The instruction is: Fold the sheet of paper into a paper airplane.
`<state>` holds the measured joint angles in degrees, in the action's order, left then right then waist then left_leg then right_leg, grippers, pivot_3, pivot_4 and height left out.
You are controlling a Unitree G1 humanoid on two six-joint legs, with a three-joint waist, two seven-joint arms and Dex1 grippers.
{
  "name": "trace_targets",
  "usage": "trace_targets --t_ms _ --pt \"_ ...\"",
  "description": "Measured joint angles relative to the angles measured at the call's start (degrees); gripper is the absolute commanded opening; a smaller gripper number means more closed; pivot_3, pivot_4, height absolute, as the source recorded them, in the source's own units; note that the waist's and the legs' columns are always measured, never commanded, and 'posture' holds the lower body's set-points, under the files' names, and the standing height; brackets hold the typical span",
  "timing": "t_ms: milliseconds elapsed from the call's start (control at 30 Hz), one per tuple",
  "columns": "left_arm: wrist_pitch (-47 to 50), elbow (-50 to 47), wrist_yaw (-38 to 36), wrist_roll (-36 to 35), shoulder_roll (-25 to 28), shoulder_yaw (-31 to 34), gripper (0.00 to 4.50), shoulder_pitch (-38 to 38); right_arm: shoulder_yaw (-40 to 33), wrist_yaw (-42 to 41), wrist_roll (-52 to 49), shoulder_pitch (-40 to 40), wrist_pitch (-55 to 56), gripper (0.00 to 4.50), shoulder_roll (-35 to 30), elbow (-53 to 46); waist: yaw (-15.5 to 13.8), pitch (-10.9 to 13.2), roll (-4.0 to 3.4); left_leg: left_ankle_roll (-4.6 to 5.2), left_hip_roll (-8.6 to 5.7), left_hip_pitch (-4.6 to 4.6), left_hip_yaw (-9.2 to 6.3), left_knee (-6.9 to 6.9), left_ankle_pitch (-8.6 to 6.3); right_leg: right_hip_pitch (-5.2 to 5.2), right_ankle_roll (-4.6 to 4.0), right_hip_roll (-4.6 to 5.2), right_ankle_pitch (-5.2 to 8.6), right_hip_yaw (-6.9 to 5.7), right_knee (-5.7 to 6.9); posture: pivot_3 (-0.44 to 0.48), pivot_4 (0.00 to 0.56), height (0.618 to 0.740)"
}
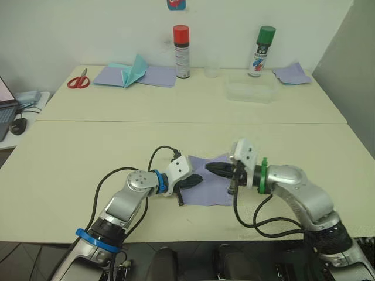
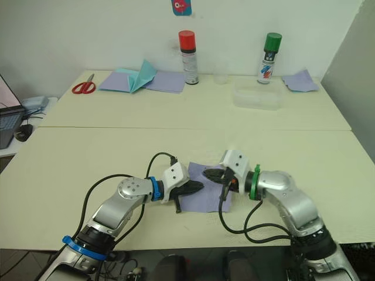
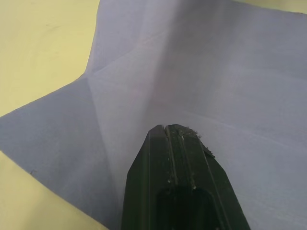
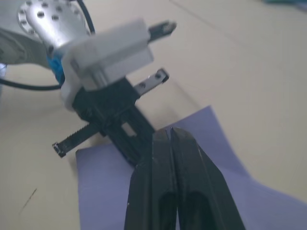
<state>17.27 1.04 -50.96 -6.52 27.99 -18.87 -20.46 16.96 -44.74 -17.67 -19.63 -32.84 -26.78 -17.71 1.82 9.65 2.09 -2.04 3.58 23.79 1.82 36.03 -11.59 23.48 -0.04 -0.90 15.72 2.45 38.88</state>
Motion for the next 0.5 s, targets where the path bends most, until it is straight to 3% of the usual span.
trace_targets --t_ms 267,500 --pt "-0.29 0.34 -0.16 0.0 -0.03 0.19 0.0 -0.06 2.21 5.37 5.97 0.83 0.93 0.02 3.72 10.1 -0.01 0.0 0.0 0.0 0.01 -0.02 0.01 0.0 0.0 0.0 0.0 0.0 0.0 0.0 0.02 0.0 0.15 0.74" --pt "-0.24 -0.22 0.15 -0.01 -0.04 0.61 0.0 0.47 -2.63 12.16 7.66 -2.54 2.2 0.02 8.49 18.18 0.0 -0.02 -0.01 0.0 0.0 -0.06 0.03 0.01 0.0 -0.02 0.01 0.0 -0.01 0.02 0.06 0.0 0.15 0.74"
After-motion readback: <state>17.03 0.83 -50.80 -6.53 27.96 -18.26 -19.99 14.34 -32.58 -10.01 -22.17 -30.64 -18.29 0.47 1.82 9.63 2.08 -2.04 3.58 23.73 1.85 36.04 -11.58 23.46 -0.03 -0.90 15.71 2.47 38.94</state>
